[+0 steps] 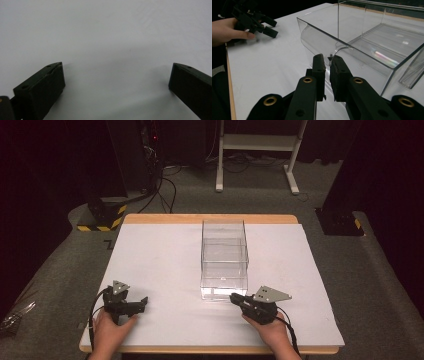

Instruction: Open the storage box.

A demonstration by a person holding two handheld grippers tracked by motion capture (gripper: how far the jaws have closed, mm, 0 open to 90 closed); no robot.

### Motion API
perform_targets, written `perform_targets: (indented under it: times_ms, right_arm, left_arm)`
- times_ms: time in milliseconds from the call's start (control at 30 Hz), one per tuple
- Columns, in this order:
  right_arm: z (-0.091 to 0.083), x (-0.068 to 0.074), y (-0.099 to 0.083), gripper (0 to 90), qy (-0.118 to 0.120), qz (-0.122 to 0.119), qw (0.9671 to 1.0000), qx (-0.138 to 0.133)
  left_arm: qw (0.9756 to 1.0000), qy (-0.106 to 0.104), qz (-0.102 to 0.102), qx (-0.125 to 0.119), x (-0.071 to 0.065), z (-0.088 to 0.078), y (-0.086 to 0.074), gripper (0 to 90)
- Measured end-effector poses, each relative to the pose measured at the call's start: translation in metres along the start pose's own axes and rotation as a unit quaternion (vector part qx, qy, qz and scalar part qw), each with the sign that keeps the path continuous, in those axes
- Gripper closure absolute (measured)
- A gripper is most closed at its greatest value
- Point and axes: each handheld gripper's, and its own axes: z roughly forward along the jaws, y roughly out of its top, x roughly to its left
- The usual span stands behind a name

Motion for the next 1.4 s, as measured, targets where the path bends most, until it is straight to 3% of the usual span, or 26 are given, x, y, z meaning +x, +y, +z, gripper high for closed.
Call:
perform_targets:
  times_ms: [967,1400]
  right_arm:
    - [-0.023,0.016,-0.013,83.9,0.009,-0.006,0.9999,0.007]
    - [-0.028,0.022,-0.019,84.5,0.018,-0.001,0.9998,-0.004]
  left_arm:
    - [1.0000,0.000,0.000,0.000,0.000,0.000,0.000,0.5]
    - [1.0000,0.000,-0.001,0.000,0.000,0.000,0.000,0.5]
